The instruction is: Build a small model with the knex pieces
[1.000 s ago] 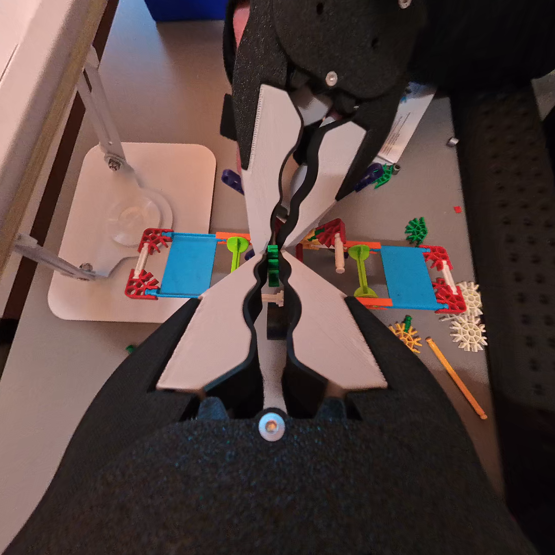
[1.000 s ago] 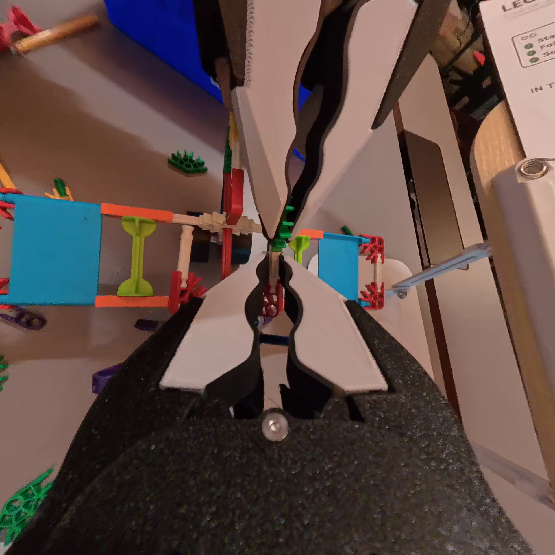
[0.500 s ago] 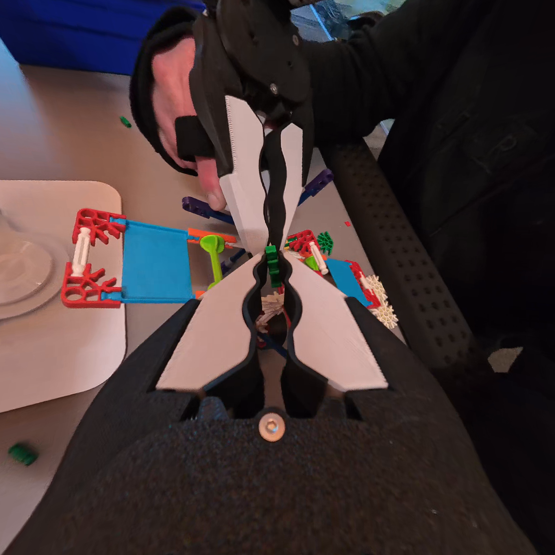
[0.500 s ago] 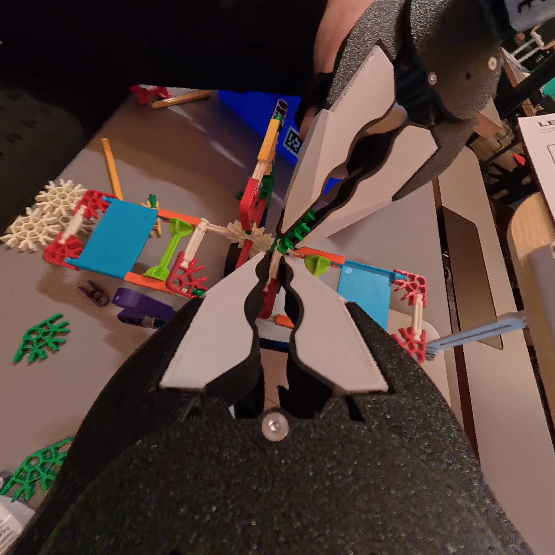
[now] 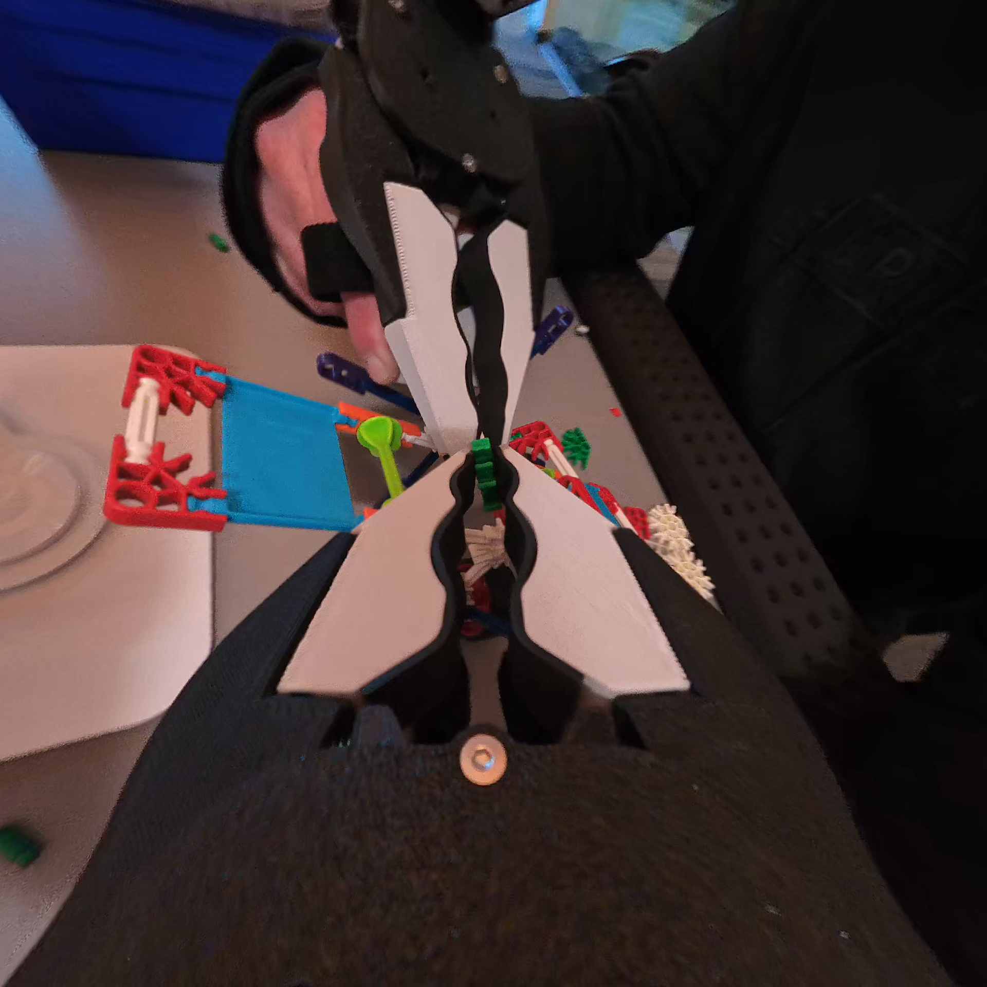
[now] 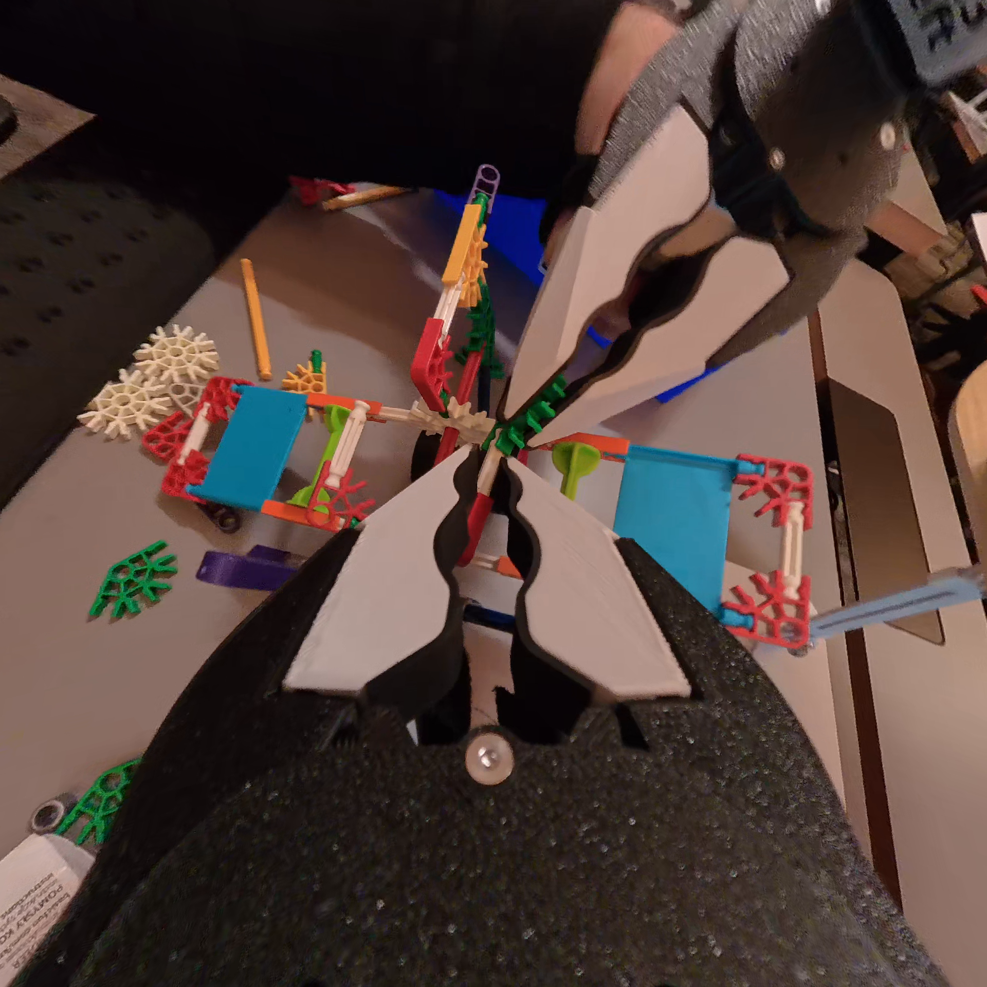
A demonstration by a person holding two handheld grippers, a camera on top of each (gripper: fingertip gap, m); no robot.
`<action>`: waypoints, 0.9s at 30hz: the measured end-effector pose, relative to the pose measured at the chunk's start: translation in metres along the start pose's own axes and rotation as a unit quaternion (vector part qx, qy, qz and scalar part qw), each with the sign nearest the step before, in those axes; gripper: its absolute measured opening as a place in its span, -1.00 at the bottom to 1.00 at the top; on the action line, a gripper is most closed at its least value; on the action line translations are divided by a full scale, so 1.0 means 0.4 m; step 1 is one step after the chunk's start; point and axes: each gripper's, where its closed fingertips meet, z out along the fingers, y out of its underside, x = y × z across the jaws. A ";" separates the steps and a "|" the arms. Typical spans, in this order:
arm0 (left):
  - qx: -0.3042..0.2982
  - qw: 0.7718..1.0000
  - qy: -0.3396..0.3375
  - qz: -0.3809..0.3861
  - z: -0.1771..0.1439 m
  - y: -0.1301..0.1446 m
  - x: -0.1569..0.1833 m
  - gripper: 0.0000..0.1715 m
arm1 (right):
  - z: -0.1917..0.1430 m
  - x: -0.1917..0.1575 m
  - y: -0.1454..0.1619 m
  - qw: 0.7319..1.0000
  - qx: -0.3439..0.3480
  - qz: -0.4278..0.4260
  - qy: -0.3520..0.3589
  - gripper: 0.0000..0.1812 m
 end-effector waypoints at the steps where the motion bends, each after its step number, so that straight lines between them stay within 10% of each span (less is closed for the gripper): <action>1: -0.016 0.999 -0.030 0.001 -0.001 0.004 -0.009 -0.94 | 0.002 0.008 0.007 1.000 -0.007 0.001 0.009 -0.96; 23: 0.094 0.983 0.159 0.021 0.026 -0.031 0.068 -0.94 | -0.019 -0.067 -0.038 0.997 0.026 -0.037 -0.060 -0.94; 27: 0.048 0.996 0.069 0.006 0.017 -0.014 0.027 -0.93 | -0.011 -0.029 -0.012 1.000 -0.004 -0.024 -0.020 -0.95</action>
